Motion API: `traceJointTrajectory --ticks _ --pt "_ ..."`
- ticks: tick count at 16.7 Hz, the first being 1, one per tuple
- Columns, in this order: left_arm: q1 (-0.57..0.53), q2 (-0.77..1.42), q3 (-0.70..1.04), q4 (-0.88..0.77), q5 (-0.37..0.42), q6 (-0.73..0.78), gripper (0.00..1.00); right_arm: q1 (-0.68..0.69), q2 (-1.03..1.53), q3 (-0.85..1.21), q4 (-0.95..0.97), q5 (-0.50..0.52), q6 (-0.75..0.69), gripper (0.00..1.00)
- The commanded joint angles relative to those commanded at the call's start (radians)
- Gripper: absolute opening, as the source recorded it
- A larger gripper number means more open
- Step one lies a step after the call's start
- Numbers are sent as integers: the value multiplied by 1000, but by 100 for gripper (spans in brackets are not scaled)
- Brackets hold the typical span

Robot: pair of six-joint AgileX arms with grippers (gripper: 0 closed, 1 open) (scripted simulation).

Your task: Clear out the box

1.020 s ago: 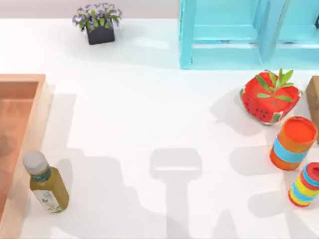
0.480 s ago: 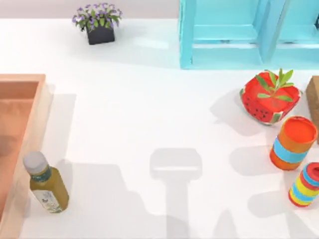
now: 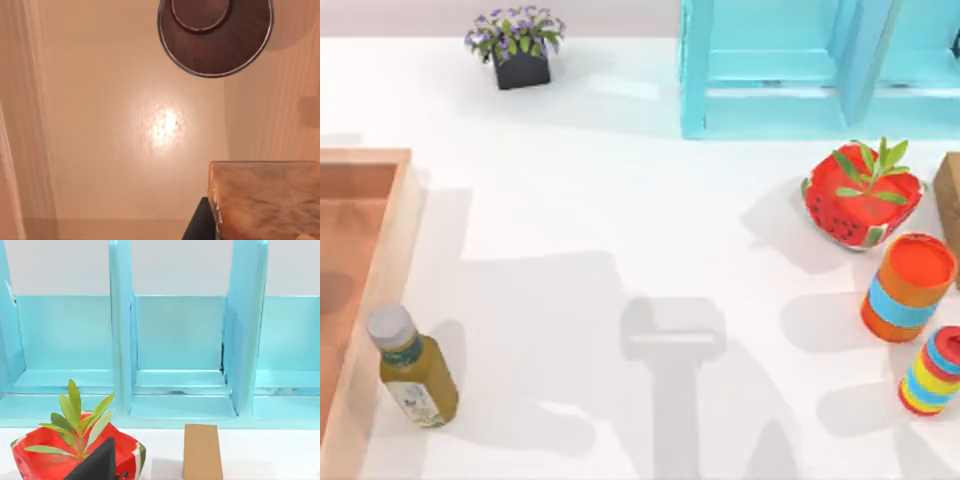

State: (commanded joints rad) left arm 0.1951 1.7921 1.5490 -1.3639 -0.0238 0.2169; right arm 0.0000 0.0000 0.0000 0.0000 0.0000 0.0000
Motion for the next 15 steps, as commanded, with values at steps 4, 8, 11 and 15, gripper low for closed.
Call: traceJointTrajectory --ticks 4,8,11,15 --pt "-187 290 352 -57 -16 -196 0 0 0 0 0 0 0 100" --pt "-392 578 723 -102 -10 -400 0 0 0 0 0 0 0 100" --pt "-523 743 911 -123 11 -521 0 0 0 0 0 0 0 100" --pt "-609 843 1016 -134 32 -600 0 0 0 0 0 0 0 100"
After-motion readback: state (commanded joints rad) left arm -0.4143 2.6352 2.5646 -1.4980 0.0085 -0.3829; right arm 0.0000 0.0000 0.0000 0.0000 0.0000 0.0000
